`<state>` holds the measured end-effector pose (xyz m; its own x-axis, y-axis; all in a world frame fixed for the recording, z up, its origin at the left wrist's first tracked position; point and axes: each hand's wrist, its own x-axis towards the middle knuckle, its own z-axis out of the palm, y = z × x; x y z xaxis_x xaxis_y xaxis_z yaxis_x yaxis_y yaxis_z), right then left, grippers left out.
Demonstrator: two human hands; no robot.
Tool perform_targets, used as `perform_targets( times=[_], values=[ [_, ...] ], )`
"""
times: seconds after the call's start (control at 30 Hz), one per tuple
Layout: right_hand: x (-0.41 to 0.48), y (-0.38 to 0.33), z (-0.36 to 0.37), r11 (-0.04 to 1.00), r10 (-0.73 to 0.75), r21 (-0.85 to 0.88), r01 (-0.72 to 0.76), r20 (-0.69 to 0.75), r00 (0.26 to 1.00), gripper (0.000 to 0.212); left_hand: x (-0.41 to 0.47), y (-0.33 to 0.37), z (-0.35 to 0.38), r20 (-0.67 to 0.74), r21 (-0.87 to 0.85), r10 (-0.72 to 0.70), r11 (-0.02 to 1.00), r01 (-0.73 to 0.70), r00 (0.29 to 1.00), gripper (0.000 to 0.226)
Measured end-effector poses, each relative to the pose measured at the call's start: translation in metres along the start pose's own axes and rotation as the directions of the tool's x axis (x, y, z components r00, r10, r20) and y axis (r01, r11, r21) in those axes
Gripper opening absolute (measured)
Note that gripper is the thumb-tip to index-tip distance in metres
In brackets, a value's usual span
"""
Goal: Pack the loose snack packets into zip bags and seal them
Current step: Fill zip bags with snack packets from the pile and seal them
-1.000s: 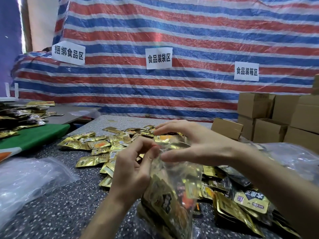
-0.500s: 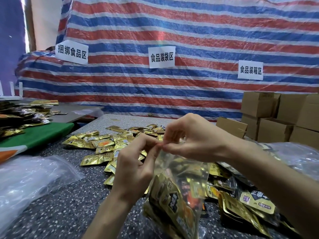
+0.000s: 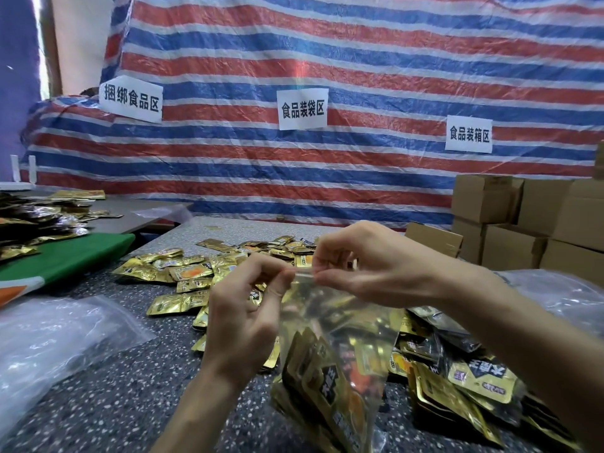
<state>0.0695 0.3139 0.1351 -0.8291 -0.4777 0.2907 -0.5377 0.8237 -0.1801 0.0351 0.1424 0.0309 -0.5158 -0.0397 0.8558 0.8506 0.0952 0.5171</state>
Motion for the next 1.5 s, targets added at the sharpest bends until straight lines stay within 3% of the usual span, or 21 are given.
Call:
perform_targets(
  times=[0.33, 0.93, 1.37, 1.5],
  values=[
    [-0.019, 0.034, -0.003, 0.998, 0.061, 0.027, -0.06, -0.02, 0.998, 0.01, 0.002, -0.008, -0.004, -0.065, -0.08, -0.102, 0.992, 0.097, 0.993, 0.012],
    [-0.058, 0.074, -0.005, 0.979, 0.151, 0.143, -0.142, -0.056, 0.987, 0.005, 0.001, -0.015, -0.004, -0.085, -0.078, -0.135, 0.989, 0.129, 0.987, 0.007],
    [-0.071, 0.082, 0.001, 0.992, 0.128, 0.03, -0.126, -0.085, 0.988, 0.033, 0.0, -0.017, -0.003, -0.056, -0.078, -0.137, 0.988, 0.132, 0.989, 0.004],
    [-0.073, 0.083, 0.003, 0.992, 0.118, 0.059, -0.113, -0.103, 0.988, 0.029, 0.001, -0.016, -0.004, -0.058, -0.084, -0.132, 0.988, 0.127, 0.99, 0.005]
  ],
)
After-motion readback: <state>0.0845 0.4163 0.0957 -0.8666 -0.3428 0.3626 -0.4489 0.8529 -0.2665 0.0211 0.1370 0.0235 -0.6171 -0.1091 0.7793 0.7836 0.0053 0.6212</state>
